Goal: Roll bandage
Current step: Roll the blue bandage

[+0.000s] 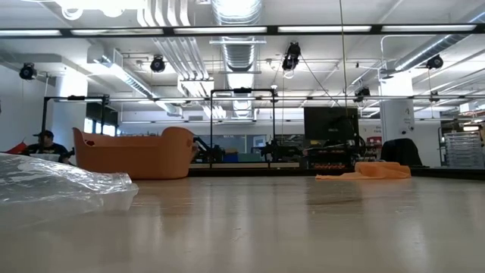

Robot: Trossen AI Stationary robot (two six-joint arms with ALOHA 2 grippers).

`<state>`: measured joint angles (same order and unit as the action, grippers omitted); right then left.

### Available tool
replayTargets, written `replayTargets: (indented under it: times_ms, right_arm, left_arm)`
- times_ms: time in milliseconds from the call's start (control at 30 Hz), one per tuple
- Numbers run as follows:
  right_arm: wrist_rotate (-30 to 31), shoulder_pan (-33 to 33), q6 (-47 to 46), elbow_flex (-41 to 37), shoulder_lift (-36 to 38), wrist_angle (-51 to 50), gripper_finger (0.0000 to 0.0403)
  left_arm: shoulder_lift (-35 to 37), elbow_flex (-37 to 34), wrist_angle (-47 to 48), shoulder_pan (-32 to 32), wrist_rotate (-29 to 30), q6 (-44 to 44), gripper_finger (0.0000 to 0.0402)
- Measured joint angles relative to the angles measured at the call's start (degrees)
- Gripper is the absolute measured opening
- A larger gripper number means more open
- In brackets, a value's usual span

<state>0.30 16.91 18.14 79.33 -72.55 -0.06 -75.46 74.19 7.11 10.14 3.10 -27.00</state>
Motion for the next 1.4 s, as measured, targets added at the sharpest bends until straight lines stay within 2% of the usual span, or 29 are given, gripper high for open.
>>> replayTargets:
  times_ms: [167, 400, 533, 833, 1033, 1200, 1400]
  right_arm:
    - [4.16, -0.01, 2.21, 0.04, 0.07, 0.6, 0.0003]
    - [8.47, -0.01, 5.86, 0.06, 0.07, 1.53, 0.0003]
    - [11.67, -0.02, 9.25, 0.07, 0.07, 1.74, 0.0003]
    - [11.82, -0.02, 13.96, 0.06, 0.04, 2.14, 0.0003]
    - [15.84, -0.03, 18.31, 0.05, 0.04, 2.44, 0.0003]
    - [16.46, -0.04, 22.93, 0.07, 0.04, 2.63, 0.0003]
    - [16.84, -0.04, 26.53, 0.05, 0.04, 2.56, 0.0003]
  left_arm:
    - [0.09, -0.09, -4.95, 0.34, -0.1, 3.81, 0.0]
    - [0.51, -0.04, -6.1, 0.45, -0.21, 7.8, 0.0011]
    - [0.5, -0.04, -6.61, 0.45, -0.21, 10.36, 0.0055]
    - [0.5, -0.02, -8.75, 0.54, 0.28, 13.45, 0.0189]
    - [0.52, -0.02, -11.96, 0.47, 0.62, 21.23, 0.0251]
    - [0.42, -0.02, -15.43, 0.47, 0.62, 25.43, 0.0258]
    - [0.66, 0.0, -15.21, 0.58, 0.65, 24.52, 0.0237]
